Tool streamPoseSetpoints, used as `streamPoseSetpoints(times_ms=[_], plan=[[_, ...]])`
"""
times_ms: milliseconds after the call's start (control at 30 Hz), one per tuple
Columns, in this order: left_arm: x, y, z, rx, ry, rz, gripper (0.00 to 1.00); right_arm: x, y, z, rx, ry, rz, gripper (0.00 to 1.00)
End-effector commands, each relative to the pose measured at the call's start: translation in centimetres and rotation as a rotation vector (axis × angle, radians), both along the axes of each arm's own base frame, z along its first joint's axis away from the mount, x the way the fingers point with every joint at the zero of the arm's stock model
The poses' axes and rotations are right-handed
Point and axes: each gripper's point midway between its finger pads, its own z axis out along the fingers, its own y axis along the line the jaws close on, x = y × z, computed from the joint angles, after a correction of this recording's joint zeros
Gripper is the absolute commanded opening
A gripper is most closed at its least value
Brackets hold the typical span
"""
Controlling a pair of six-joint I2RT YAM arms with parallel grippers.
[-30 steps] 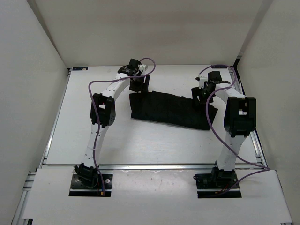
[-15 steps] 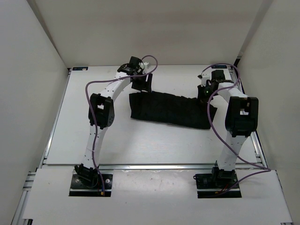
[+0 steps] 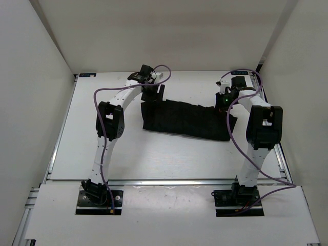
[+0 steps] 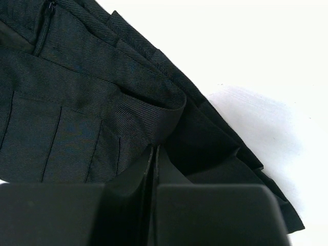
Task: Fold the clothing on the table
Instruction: Fold the skirt
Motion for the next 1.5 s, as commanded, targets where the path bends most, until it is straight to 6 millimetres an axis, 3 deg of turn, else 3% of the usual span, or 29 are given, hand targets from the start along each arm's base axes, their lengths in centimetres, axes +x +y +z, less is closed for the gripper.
streamPoseSetpoints(times_ms=[0, 67, 133, 167, 200, 233, 400, 533, 600, 633, 667, 700, 767, 800, 867, 933, 967, 1000, 1167, 1333, 1467], plan=[[0.3, -0.1, 3.7, -0.016, -0.075, -0.013, 0.78, 0.9, 0.4, 2.0, 0.029, -0.059, 0.008, 0.00], [0.1, -0.9, 3.5, -0.029, -0.068, -0.024, 0.70, 0.5, 0.5, 1.9, 0.031, -0.045, 0.007, 0.00], [-0.4, -2.1, 3.1, -0.068, -0.049, -0.048, 0.33, 0.8, 0.7, 2.0, 0.035, -0.057, 0.015, 0.00], [-0.8, -2.7, 2.9, -0.075, -0.037, -0.057, 0.24, 0.8, 0.6, 1.9, 0.035, -0.052, 0.012, 0.00], [-0.9, -2.9, 2.8, -0.084, -0.031, -0.063, 0.07, 0.8, 0.7, 2.1, 0.037, -0.058, 0.019, 0.00], [-1.4, -3.3, 2.3, -0.087, -0.012, -0.064, 0.00, 0.9, 0.6, 2.3, 0.037, -0.060, 0.018, 0.00], [-1.2, -4.4, 4.6, -0.095, -0.069, -0.080, 0.00, -0.1, -0.1, 3.8, 0.078, -0.076, 0.009, 0.00], [-1.5, -4.4, 8.0, -0.116, -0.121, -0.065, 0.00, -1.8, -0.4, 5.6, 0.109, -0.102, -0.010, 0.00], [-2.6, -3.9, 8.0, -0.100, -0.105, -0.067, 0.00, -3.1, -1.1, 7.1, 0.117, -0.127, -0.028, 0.00], [-3.1, -3.7, 9.2, -0.096, -0.120, -0.060, 0.00, -3.9, -1.3, 6.7, 0.124, -0.119, -0.031, 0.00], [-3.9, -3.0, 9.8, -0.091, -0.118, -0.053, 0.00, -4.4, -1.9, 7.6, 0.125, -0.141, -0.044, 0.00], [-5.0, -3.2, 9.2, -0.075, -0.098, -0.061, 0.00, -5.6, -2.0, 7.5, 0.120, -0.145, -0.044, 0.00], [-6.0, -2.3, 10.7, -0.051, -0.123, -0.047, 0.00, -7.5, -2.2, 6.7, 0.105, -0.147, -0.039, 0.00], [-6.7, -2.0, 10.1, -0.027, -0.109, -0.044, 0.00, -8.1, -2.3, 7.1, 0.098, -0.166, -0.045, 0.00], [-6.9, -0.5, 10.4, 0.033, -0.149, 0.012, 0.00, -9.7, -2.5, 5.9, 0.086, -0.153, -0.058, 0.01], [-6.8, 1.6, 10.2, 0.031, -0.213, 0.176, 0.00, -10.7, -2.1, 5.4, 0.104, -0.139, -0.064, 0.00], [-7.0, 1.9, 8.3, -0.011, -0.212, 0.247, 0.00, -11.1, -2.0, 5.0, 0.114, -0.126, -0.064, 0.00], [-7.1, 2.0, 9.7, -0.070, -0.251, 0.284, 0.00, -11.4, -1.8, 4.9, 0.128, -0.122, -0.071, 0.00], [-8.1, 3.0, 9.5, -0.118, -0.336, 0.290, 0.00, -11.0, -1.6, 4.7, 0.157, -0.132, -0.110, 0.00], [-6.6, 3.4, 12.4, -0.161, -0.427, 0.321, 0.00, -9.5, -1.5, 6.4, 0.167, -0.198, -0.100, 0.00], [-5.3, 3.0, 13.8, -0.173, -0.446, 0.343, 0.00, -8.0, -2.7, 8.5, 0.181, -0.245, -0.168, 0.00]])
